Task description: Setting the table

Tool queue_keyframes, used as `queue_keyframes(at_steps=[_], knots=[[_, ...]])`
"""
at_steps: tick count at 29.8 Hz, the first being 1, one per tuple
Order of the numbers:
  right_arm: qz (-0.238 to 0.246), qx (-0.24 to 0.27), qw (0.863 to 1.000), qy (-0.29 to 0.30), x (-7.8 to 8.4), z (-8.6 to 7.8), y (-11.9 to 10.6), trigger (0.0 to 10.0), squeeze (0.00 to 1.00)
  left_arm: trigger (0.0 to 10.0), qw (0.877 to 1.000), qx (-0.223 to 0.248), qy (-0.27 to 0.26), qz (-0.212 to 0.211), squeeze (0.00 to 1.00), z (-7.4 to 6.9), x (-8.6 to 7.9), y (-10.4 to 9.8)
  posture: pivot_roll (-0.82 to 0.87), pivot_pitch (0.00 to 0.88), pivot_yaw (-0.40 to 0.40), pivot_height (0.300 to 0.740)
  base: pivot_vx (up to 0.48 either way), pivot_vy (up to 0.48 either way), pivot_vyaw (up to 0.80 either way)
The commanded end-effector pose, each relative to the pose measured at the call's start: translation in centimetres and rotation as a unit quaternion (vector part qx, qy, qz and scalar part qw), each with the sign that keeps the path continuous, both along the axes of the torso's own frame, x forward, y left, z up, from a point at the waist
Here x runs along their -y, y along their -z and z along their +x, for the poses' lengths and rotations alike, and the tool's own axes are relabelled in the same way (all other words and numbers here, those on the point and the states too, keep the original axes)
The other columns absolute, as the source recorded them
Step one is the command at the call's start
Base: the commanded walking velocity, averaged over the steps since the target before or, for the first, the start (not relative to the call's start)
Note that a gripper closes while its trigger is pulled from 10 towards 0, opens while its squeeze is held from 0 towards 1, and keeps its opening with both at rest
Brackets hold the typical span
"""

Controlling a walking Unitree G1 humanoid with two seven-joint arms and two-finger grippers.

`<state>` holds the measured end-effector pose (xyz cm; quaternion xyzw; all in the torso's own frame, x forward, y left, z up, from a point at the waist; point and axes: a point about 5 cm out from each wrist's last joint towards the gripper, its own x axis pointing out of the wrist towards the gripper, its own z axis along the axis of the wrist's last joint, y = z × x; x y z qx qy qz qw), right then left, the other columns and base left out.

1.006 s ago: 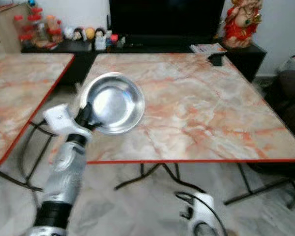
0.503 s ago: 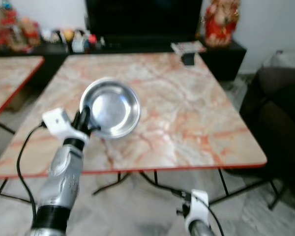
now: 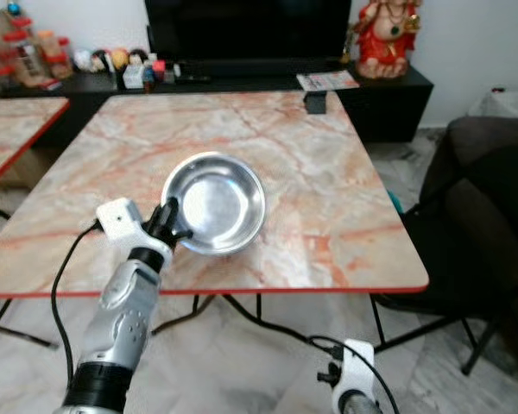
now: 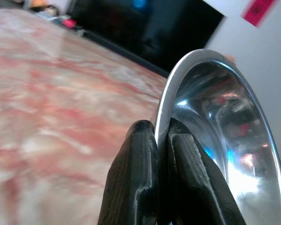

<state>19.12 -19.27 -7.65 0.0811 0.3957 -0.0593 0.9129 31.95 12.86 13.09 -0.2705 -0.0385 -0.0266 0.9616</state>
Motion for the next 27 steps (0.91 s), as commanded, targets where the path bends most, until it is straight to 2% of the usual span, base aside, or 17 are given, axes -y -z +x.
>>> queue_keyframes(at_steps=[1,4,6,10,12,14,18,23,27], knots=[[0.001,-0.002,1.0,0.004,0.0,-0.1,0.0,10.0,0.0,10.0,0.999,-0.029,0.006,-0.033,0.0,0.8,0.4,0.0,0.01,0.0,0.027,0.74,0.0,0.0,0.0],[0.002,-0.003,1.0,0.003,-0.2,-0.2,0.1,10.0,0.0,10.0,0.995,-0.067,0.026,-0.068,0.0,1.3,1.2,0.5,0.01,0.0,0.03,0.74,0.0,0.0,0.0],[0.003,-0.004,1.0,0.003,-0.3,-0.2,0.2,10.0,0.0,10.0,0.989,-0.098,0.061,-0.095,0.0,1.6,2.7,0.6,0.01,0.0,0.032,0.74,0.0,0.0,0.0],[0.003,-0.004,1.0,0.003,-0.3,-0.2,0.2,10.0,0.0,10.0,0.987,-0.105,0.067,-0.1,0.0,1.7,2.9,0.7,0.01,0.0,0.032,0.74,0.0,0.0,0.0],[0.006,-0.003,1.0,0.006,-0.4,-0.2,0.2,10.0,0.0,10.0,0.985,-0.102,0.078,-0.117,0.0,2.1,4.2,0.2,0.0,0.0,0.046,0.74,0.0,0.0,0.0],[0.007,-0.003,1.0,0.008,-0.5,-0.3,0.2,10.0,0.0,10.0,0.984,-0.103,0.072,-0.123,0.0,2.7,5.0,-0.2,0.0,0.0,0.05,0.74,0.0,0.0,0.0],[0.008,-0.003,1.0,0.01,-0.5,-0.3,0.2,10.0,0.0,10.0,0.986,-0.114,0.049,-0.115,0.0,3.4,5.0,-0.5,0.0,0.0,0.05,0.74,0.0,0.0,0.0],[0.007,-0.005,1.0,0.008,-0.5,-0.4,0.3,10.0,0.0,10.0,0.98,-0.135,0.035,-0.142,0.0,4.1,5.0,-0.7,0.0,0.0,0.048,0.74,0.0,0.0,0.0],[0.007,-0.004,1.0,0.008,-0.6,-0.5,0.3,10.0,0.0,10.0,0.972,-0.154,0.034,-0.173,0.0,4.7,5.9,-0.9,-0.01,0.0,0.054,0.74,0.0,0.0,0.0]])
